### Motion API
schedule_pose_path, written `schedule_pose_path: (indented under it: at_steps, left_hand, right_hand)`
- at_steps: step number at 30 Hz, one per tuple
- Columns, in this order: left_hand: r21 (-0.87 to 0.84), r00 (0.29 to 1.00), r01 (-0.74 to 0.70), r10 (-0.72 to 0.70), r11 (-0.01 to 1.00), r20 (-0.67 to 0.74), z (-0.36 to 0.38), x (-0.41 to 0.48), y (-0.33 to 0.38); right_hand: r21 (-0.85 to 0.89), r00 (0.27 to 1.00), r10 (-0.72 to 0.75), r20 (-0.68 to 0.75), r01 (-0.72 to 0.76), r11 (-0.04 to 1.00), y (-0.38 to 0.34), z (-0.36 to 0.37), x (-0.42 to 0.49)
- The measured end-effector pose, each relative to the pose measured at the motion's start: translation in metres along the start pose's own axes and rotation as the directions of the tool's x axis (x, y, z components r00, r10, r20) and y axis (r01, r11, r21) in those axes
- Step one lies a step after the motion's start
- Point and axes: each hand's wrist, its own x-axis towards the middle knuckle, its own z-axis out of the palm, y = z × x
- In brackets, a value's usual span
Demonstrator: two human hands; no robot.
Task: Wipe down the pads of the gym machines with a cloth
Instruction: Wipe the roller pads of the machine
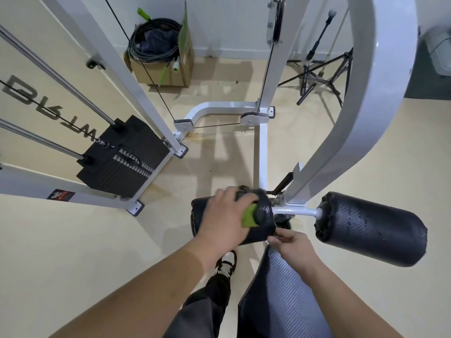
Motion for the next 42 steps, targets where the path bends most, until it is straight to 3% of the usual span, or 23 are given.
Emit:
schedule_pose_path:
  at_steps: [2,6,8,12,14,16,18,20,22,24,28,32,34,38,40,42]
  left_hand:
    - [-0.004,0.98,0.165,-0.165,0.986,-0.111,-0.011,-0.019,-0.032]
    - [-0.05,0.934,0.332,-0.336,0.942,-0.121,-0.013,-0.027,-0.036]
    - [-0.04,0.946,0.295,-0.298,0.955,-0.127,-0.002,-0.016,-0.01]
    - [-0.035,0.998,0.067,-0.067,0.997,-0.005,0.024,0.022,0.052]
    - [-0.029,0.997,-0.028,0.03,0.999,0.075,0.024,0.036,0.061]
    - [-0.035,0.995,-0.051,0.054,0.998,0.085,0.018,0.036,0.047]
    - [-0.05,0.999,0.034,-0.033,0.998,0.024,0.006,0.025,0.014]
    - [-0.059,0.976,0.213,-0.216,0.975,-0.04,-0.007,0.015,-0.031]
    - [-0.059,0.918,0.394,-0.396,0.917,-0.025,-0.019,0.014,-0.067]
    - [-0.078,0.89,0.456,-0.455,0.887,0.024,-0.025,0.017,-0.074]
    - [0.065,0.962,0.272,-0.272,0.96,-0.013,-0.019,-0.019,-0.038]
    - [0.032,0.99,0.142,-0.142,0.989,-0.008,-0.006,-0.074,-0.039]
    - [-0.011,0.989,0.15,-0.15,0.989,-0.015,-0.005,-0.076,-0.045]
    - [-0.054,0.922,0.352,-0.356,0.934,-0.151,-0.006,-0.025,-0.029]
    - [-0.005,0.929,0.359,-0.357,0.934,-0.097,-0.005,0.01,-0.006]
    - [-0.022,0.973,0.229,-0.228,0.973,0.042,0.002,0.038,0.023]
  right_hand:
    - [-0.038,0.998,-0.037,0.054,0.039,0.999,-0.012,-0.004,0.0]
    - [0.03,0.99,-0.132,0.04,0.131,0.991,-0.03,0.0,-0.002]
    - [-0.048,0.983,-0.182,0.013,0.183,0.982,-0.028,0.008,0.001]
    - [-0.097,0.984,-0.165,-0.072,0.157,0.983,-0.022,0.013,-0.003]
    - [-0.137,0.981,-0.159,-0.107,0.144,0.98,-0.02,0.012,-0.002]
    - [-0.071,0.982,-0.17,-0.082,0.165,0.984,-0.022,0.011,-0.002]
    - [0.034,0.988,-0.147,-0.043,0.148,0.988,-0.025,0.011,-0.005]
    - [0.043,0.99,-0.141,-0.009,0.141,0.989,-0.026,0.011,-0.008]
    - [0.019,0.995,-0.102,-0.005,0.102,0.995,-0.028,0.009,-0.004]
    - [0.005,0.999,-0.044,0.005,0.044,0.999,-0.034,0.004,0.004]
    - [-0.179,0.992,-0.091,-0.085,0.075,0.981,-0.065,0.008,0.009]
    - [-0.281,0.982,-0.141,-0.122,0.103,0.954,-0.058,0.021,0.007]
    - [-0.208,0.983,-0.13,-0.13,0.101,0.973,-0.048,0.021,0.006]
    - [-0.207,0.973,-0.169,-0.158,0.135,0.969,-0.047,0.023,0.007]
    - [-0.217,0.973,-0.162,-0.162,0.125,0.968,-0.051,0.025,0.01]
    - [-0.236,0.973,-0.162,-0.165,0.121,0.964,-0.052,0.024,0.009]
